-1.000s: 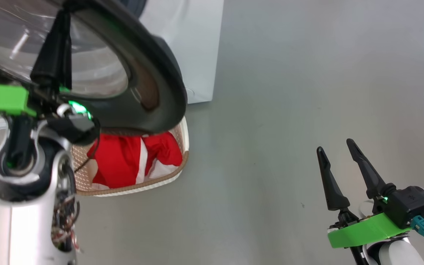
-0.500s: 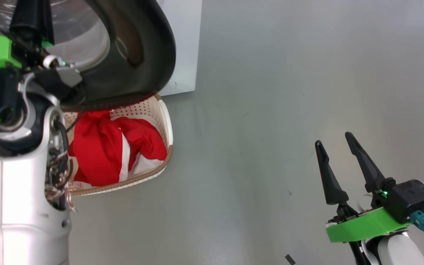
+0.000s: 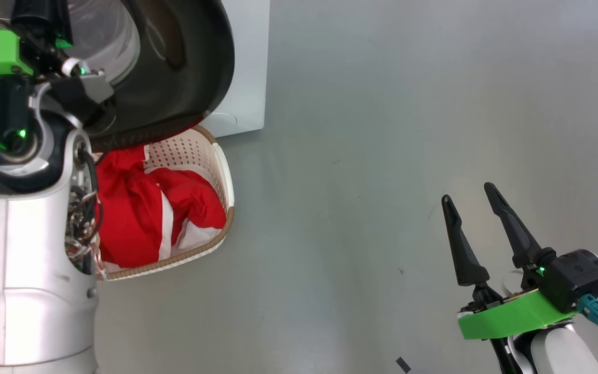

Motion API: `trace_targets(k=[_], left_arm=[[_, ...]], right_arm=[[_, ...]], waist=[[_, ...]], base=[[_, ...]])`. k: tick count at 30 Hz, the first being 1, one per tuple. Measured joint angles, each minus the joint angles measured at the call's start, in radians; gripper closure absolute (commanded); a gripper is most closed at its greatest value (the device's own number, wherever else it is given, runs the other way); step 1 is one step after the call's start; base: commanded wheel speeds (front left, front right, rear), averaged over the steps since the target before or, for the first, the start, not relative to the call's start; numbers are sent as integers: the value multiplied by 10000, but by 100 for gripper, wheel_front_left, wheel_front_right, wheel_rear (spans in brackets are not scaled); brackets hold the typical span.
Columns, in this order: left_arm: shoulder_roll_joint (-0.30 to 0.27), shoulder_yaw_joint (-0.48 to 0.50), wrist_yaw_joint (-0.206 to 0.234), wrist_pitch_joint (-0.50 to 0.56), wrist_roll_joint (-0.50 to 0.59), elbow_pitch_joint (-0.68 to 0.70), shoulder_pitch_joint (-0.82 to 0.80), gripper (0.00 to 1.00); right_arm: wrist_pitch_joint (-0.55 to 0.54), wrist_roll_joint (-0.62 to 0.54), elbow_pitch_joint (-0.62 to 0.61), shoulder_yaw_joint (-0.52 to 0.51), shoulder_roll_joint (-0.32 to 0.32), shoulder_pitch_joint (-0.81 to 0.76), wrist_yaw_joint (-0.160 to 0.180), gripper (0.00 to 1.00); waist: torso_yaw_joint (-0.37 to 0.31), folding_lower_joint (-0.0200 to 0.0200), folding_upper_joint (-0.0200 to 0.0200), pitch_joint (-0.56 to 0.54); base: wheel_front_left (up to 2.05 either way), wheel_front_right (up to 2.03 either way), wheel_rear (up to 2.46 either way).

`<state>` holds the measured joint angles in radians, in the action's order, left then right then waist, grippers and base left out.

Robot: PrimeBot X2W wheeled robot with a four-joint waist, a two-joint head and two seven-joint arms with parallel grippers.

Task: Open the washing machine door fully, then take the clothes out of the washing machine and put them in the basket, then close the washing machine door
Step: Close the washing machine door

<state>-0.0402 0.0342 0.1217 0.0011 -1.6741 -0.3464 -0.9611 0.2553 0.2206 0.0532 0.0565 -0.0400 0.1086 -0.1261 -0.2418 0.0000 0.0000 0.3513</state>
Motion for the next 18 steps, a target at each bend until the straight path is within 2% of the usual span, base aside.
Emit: trace_targets(k=[5, 6, 7, 8, 9, 15, 18], left_arm=[[2, -98, -180, 29, 132, -265, -6, 100], [2, -119, -180, 33, 134, -282, 8, 91], [4, -146, -221, 69, 134, -282, 35, 66], [0, -190, -259, 121, 148, -265, 98, 31], [-10, -270, -263, 182, 215, -244, 209, 0], [-389, -878, -366, 128, 1112, 27, 1407, 0], [-619, -1051, -583, -343, 1783, 270, 1997, 0]], right_arm=[[0, 0, 17, 0, 0, -1, 0, 0], [0, 0, 29, -8, 0, -3, 0, 0], [0, 0, 38, -17, 0, -7, 0, 0], [0, 0, 46, -29, 0, -9, 0, 0], [0, 0, 52, -40, 0, -10, 0, 0], [0, -13, 84, -107, 0, -25, 0, 0], [0, -15, 96, -159, -2, -36, 0, 0]], waist=[[45, -1, 0, -119], [66, -1, 0, -147], [93, -1, 0, -179], [124, 0, 0, -215], [156, -1, 0, -256], [411, 0, 0, -572], [556, 0, 0, -793]], base=[[0, 0, 0], [0, 0, 0], [0, 0, 0], [0, 0, 0], [0, 0, 0], [0, 0, 0], [0, 0, 0]])
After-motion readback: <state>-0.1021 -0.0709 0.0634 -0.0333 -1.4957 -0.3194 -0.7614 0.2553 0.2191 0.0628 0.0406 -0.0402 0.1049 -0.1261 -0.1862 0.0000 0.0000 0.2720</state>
